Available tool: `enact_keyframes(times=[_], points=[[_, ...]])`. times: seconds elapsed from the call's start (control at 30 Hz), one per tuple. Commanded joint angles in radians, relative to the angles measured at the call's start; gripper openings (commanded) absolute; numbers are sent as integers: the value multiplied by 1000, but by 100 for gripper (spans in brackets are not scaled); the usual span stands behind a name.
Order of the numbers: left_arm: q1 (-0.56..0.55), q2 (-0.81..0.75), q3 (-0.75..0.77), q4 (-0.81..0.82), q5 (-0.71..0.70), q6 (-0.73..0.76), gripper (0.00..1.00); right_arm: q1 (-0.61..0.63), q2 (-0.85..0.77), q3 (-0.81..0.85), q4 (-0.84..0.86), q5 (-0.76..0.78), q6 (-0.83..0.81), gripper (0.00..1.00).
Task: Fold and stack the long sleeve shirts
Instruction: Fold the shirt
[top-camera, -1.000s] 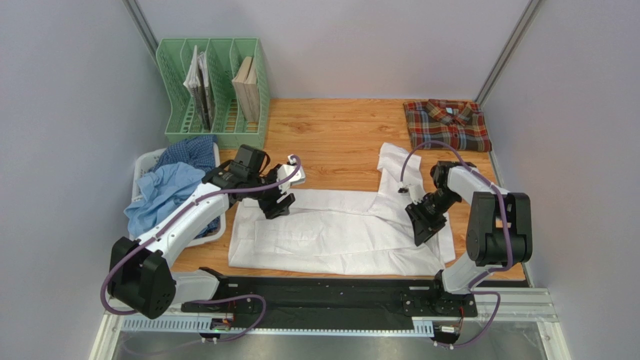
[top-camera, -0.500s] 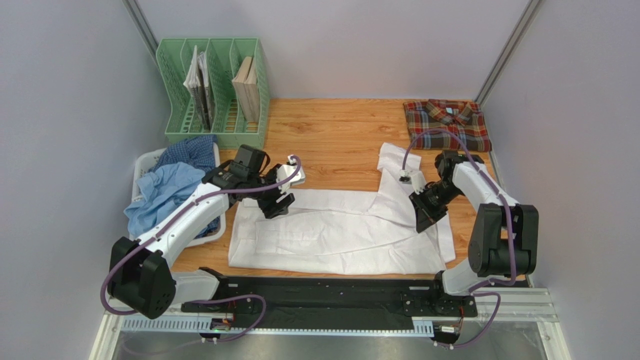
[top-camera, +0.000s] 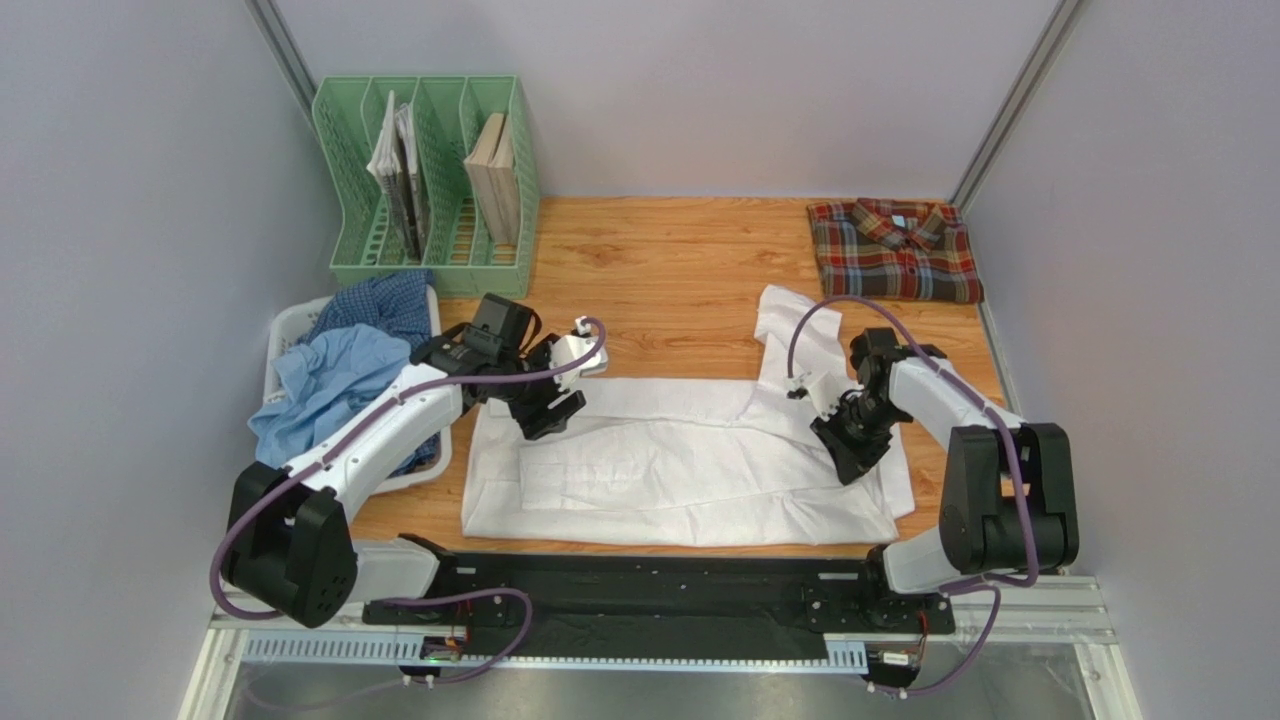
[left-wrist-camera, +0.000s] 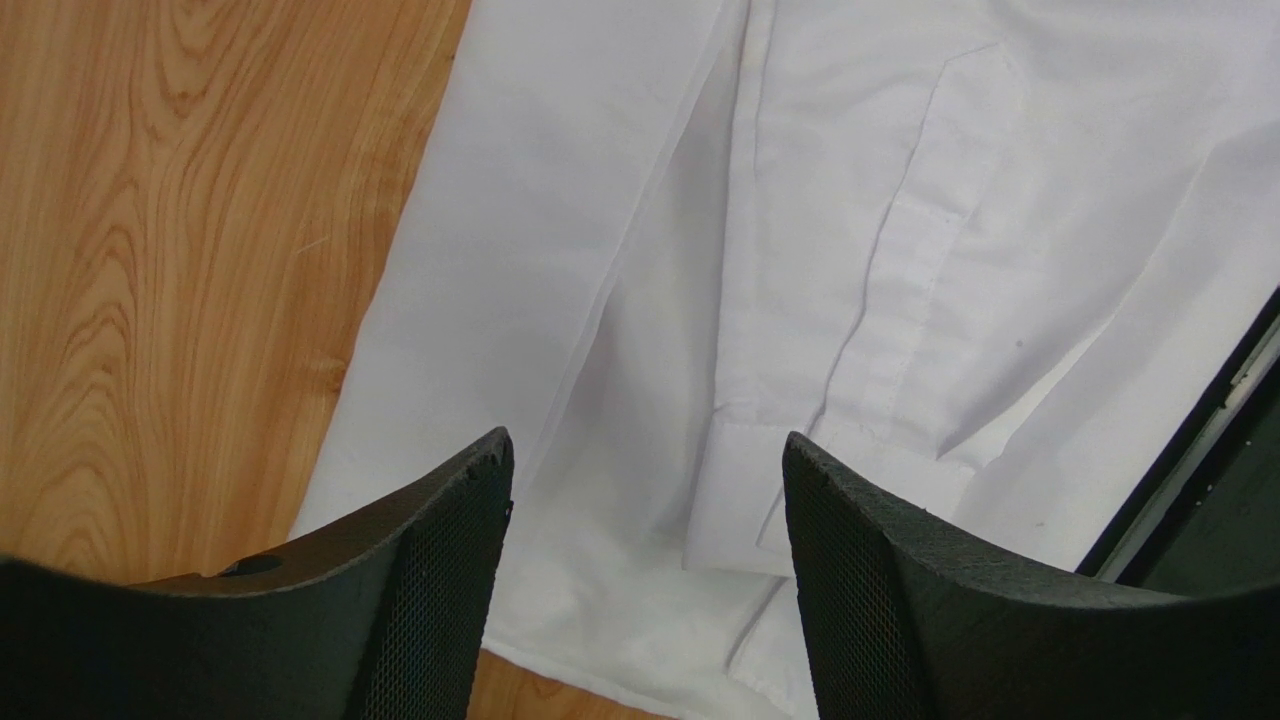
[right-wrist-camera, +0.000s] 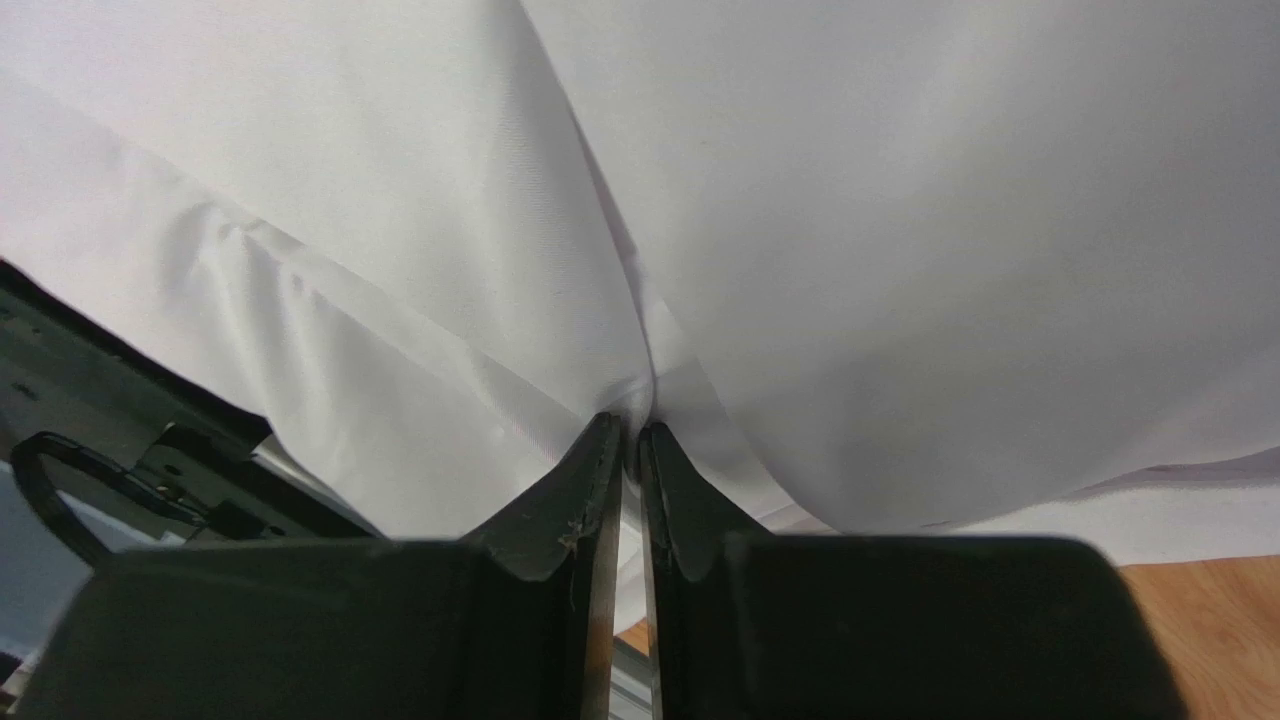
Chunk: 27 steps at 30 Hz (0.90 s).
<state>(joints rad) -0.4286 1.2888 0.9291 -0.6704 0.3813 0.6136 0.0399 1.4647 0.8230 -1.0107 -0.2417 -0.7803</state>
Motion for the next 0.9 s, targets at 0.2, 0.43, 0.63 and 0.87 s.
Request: enact_keyframes(times=[0.2, 0.43, 0.63, 0.87], points=[[108, 75, 45, -44, -27, 12, 72, -70, -69, 215, -30, 17, 4, 64], [120, 53, 82, -49, 60, -6, 72, -161, 100, 606, -60, -197, 194, 82], [122, 37, 91, -57, 64, -9, 74, -158, 385, 870, -26, -222, 309, 82], [122, 23, 83, -58, 59, -21, 79, -138, 577, 1018, -19, -206, 317, 85]])
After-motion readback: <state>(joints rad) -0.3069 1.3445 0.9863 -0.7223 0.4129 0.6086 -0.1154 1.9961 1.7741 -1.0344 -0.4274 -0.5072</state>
